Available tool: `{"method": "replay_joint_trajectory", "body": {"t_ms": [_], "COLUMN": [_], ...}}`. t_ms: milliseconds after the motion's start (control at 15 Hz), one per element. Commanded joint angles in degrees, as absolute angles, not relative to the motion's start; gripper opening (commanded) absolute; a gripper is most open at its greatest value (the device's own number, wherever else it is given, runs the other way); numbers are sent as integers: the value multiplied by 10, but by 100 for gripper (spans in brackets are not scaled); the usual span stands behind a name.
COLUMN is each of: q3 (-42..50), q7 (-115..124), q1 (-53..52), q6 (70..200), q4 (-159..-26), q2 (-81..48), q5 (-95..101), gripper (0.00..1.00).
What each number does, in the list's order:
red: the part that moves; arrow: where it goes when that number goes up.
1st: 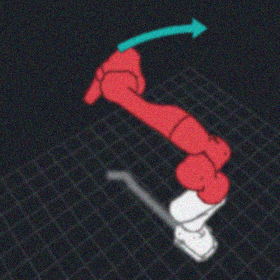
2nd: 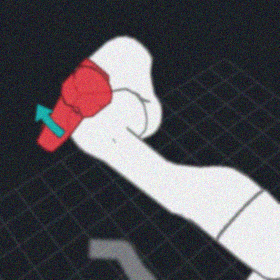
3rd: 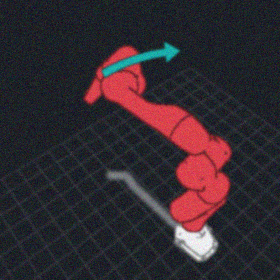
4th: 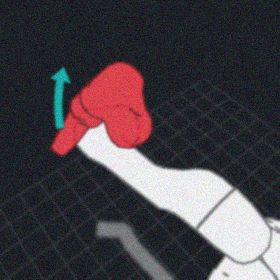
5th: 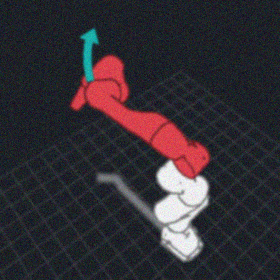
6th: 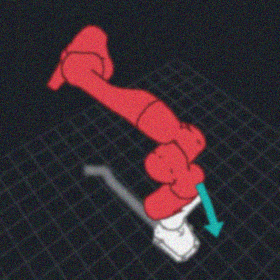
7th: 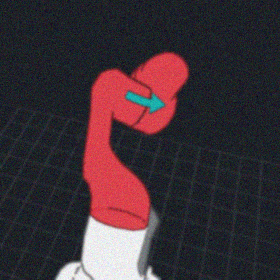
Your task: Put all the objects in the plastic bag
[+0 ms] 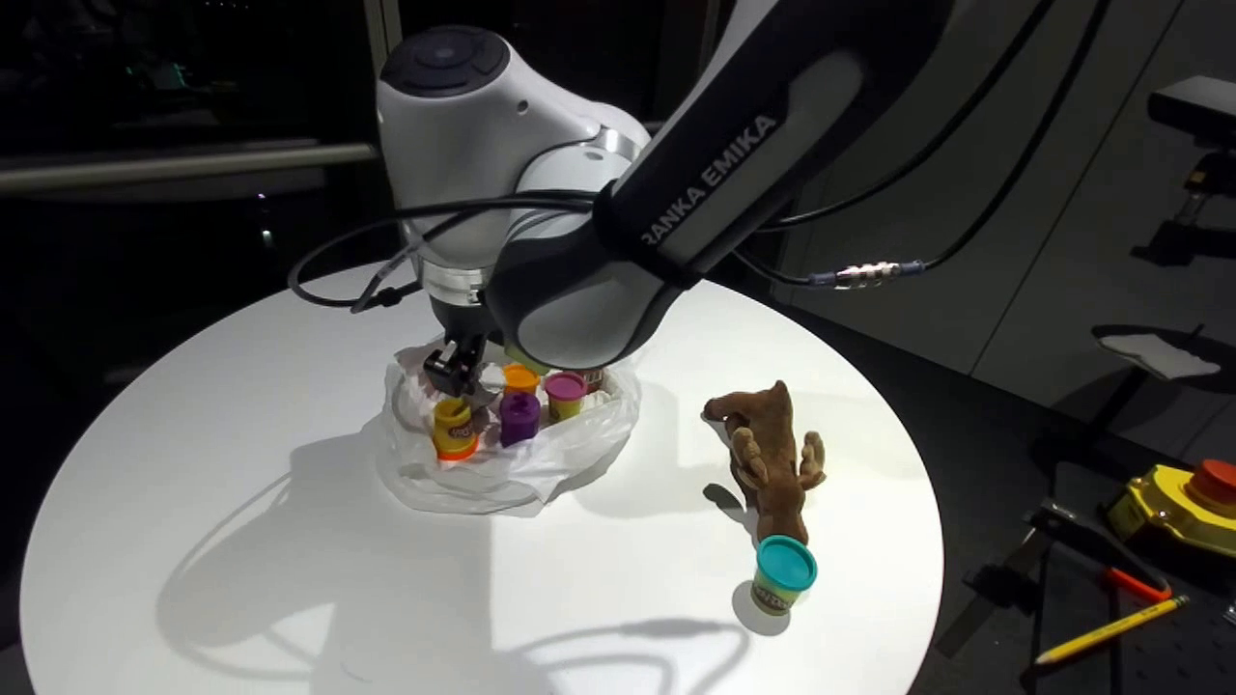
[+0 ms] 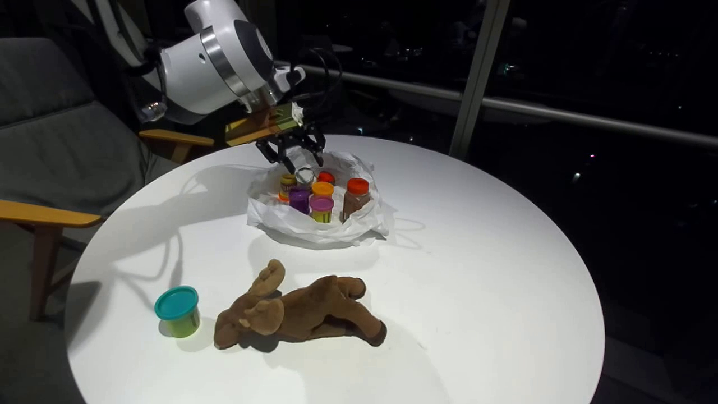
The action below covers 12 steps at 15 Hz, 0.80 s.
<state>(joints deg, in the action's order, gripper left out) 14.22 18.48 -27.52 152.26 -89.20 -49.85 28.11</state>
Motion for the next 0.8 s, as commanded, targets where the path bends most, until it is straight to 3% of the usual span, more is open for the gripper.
{"method": "replay_joint_trajectory", "body": {"t_ms": [0, 333, 733], "q3": [174, 192, 139], "q7": [236, 268, 300], "q1": [-296, -311, -284], "q6": [1507, 1481, 1317], "q4": [-843, -892, -1046], "q2": [-525, -465, -294], "q5": [290, 290, 260], "gripper": [100, 100, 100]}}
